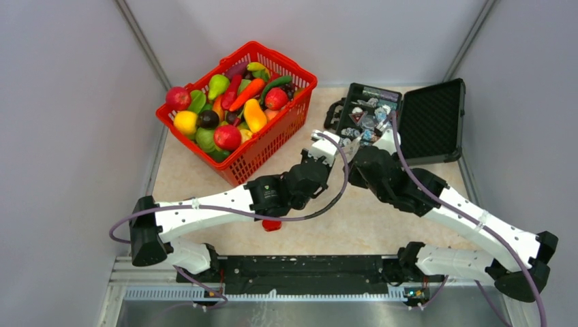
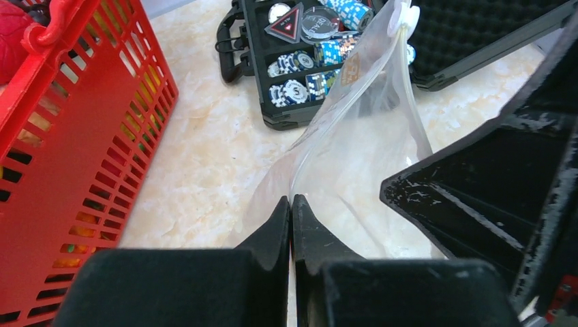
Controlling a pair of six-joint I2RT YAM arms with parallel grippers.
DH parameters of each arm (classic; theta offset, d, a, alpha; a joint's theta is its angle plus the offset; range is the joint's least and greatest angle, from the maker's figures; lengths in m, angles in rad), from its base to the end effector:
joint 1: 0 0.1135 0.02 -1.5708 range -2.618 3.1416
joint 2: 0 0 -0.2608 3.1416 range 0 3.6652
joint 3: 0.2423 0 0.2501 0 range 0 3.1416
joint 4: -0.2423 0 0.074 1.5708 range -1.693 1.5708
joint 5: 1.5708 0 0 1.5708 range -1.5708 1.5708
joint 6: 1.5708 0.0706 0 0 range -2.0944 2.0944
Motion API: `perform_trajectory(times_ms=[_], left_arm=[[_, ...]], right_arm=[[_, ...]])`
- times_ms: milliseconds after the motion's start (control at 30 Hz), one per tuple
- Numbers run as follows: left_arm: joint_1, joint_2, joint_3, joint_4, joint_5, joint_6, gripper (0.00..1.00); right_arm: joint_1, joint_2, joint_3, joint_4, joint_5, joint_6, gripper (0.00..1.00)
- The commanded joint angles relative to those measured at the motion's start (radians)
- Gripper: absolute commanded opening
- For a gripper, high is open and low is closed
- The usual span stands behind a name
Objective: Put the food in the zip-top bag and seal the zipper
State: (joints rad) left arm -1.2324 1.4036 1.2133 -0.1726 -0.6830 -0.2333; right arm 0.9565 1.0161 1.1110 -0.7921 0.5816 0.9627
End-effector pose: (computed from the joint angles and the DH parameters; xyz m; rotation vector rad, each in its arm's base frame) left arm 0.1571 -0.3123 0.3380 0.4778 1.8027 -0.3575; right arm 0.1589 0.1579 0.3325 0.3072 2.1499 0.4530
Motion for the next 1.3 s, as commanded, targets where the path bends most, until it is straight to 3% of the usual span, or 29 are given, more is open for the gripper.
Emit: perform_trajectory(times_ms=[0, 100, 267, 533, 633, 800, 967, 1067, 1167, 1267], left_arm=[[-0.002, 0.009, -0.003, 0.058, -0.036, 0.006, 0.0], [-0.002, 0.018, 0.002, 0.07, -0.007, 0.017, 0.0], [-0.004, 0.035, 0.001, 0.076, 0.028, 0.033, 0.0], [-0.025, 0.046, -0.031, 0.108, -0.002, 0.049, 0.0], [-0.026, 0.048, -0.039, 0.113, -0.04, 0.032, 0.0], [-0.013, 0.04, -0.045, 0.106, -0.045, 0.003, 0.0], [0.023, 0.008, -0.057, 0.118, 0.055, -0.037, 0.0], [0.116, -0.028, -0.067, 0.095, 0.233, -0.142, 0.0], [0.266, -0.056, -0.118, 0.159, 0.632, -0.278, 0.0], [0.293, -0.044, -0.116, 0.247, 0.797, -0.295, 0.0]], right_arm=[[-0.008, -0.025, -0.005, 0.006, 0.006, -0.009, 0.24], [-0.009, -0.014, -0.009, 0.006, -0.005, -0.016, 0.56], [-0.008, 0.009, -0.009, 0.039, -0.023, -0.03, 0.59], [-0.013, 0.042, 0.011, -0.037, 0.015, 0.039, 0.36], [-0.014, -0.007, -0.014, -0.055, 0.019, 0.051, 0.36], [-0.014, -0.077, -0.037, -0.064, 0.007, 0.03, 0.06], [-0.034, -0.072, -0.051, -0.038, -0.013, -0.013, 0.0], [-0.047, -0.071, -0.025, -0.069, 0.025, -0.042, 0.0], [-0.07, -0.058, 0.014, -0.045, 0.002, -0.188, 0.0], [-0.081, 0.018, 0.138, -0.131, 0.025, -0.279, 0.0]])
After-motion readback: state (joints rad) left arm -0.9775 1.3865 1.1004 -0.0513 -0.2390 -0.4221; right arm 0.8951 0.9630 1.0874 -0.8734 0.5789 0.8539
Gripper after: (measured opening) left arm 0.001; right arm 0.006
